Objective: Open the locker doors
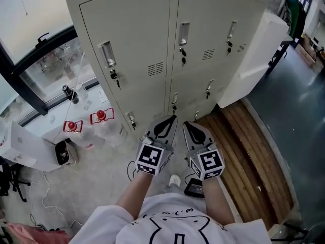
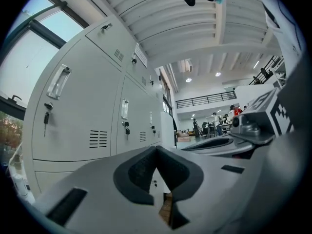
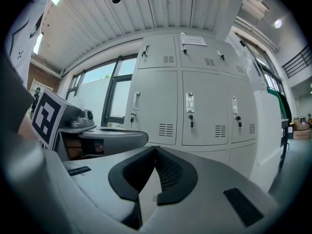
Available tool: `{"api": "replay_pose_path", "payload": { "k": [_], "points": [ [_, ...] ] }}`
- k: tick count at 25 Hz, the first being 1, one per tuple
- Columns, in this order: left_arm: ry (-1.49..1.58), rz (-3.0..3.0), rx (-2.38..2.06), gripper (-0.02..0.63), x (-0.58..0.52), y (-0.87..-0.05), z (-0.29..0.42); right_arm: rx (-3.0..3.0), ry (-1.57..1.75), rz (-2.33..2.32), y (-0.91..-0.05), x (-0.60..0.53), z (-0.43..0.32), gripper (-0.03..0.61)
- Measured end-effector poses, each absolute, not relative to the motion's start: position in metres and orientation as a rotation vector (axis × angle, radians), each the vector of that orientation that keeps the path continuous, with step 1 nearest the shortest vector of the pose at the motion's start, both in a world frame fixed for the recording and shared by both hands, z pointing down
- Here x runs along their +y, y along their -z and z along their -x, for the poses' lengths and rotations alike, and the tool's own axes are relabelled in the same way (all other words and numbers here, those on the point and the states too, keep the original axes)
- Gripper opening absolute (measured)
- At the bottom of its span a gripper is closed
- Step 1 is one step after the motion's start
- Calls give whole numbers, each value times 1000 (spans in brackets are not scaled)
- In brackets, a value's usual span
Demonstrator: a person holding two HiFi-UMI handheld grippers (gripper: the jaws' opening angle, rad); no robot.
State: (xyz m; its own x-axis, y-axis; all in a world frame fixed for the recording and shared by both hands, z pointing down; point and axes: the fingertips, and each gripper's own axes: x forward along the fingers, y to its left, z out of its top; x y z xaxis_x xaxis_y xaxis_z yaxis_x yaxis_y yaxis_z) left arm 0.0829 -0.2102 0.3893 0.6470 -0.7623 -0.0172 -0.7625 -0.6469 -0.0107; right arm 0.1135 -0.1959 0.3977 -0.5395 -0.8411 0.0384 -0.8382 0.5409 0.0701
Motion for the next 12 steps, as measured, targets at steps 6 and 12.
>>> {"api": "replay_pose_path", "payload": {
  "k": [6,12],
  "points": [
    [24,2825,1410,15,-260,-412,-95,-2640,-41,-1411,-432,-257,-139,26],
    [95,2841,1432,15,-299,-435,-98,-2586,-57,-1321,-473,-299,-143,26]
  ]
}}
